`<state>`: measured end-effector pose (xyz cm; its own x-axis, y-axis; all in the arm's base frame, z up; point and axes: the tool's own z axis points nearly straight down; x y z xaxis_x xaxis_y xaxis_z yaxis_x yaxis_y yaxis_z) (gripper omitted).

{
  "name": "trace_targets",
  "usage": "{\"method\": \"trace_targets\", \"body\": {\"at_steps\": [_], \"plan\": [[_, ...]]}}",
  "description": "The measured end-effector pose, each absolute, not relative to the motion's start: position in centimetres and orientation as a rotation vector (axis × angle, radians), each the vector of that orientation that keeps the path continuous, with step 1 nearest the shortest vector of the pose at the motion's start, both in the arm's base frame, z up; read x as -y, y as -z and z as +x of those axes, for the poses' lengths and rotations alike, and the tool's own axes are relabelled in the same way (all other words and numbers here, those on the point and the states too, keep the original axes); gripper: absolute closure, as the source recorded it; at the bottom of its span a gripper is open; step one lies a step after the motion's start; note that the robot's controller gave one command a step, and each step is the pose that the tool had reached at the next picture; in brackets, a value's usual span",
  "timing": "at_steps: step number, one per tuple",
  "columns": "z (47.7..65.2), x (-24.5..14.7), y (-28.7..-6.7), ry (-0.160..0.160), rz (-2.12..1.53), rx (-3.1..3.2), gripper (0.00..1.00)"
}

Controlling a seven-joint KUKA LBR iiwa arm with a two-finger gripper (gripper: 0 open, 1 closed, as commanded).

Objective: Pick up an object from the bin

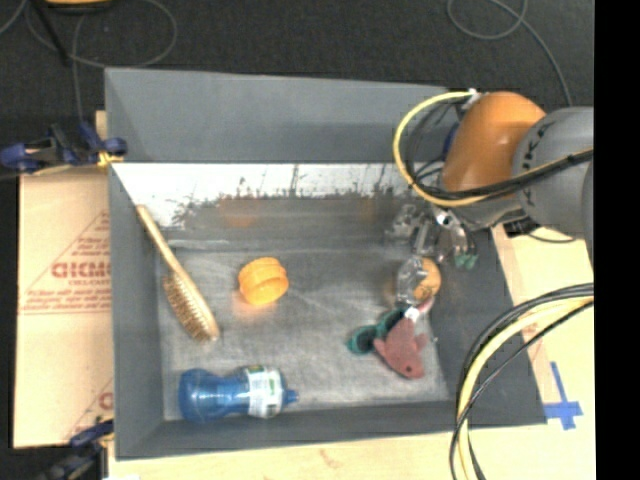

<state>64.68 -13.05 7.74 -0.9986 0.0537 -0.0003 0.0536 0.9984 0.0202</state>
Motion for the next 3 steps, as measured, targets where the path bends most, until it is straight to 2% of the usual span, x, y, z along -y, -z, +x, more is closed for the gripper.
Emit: {"method": "trace_targets", "body": {"at_steps": [1,2,3], "plan": [[58.3,14.6,-7.3,-0.007,0.069,-3.134,0.00],[63.4,15.5,-7.4,0.004,-0.001,-3.131,1.00],[63.4,15.5,-7.4,0.004,-0.002,-3.131,1.00]]}}
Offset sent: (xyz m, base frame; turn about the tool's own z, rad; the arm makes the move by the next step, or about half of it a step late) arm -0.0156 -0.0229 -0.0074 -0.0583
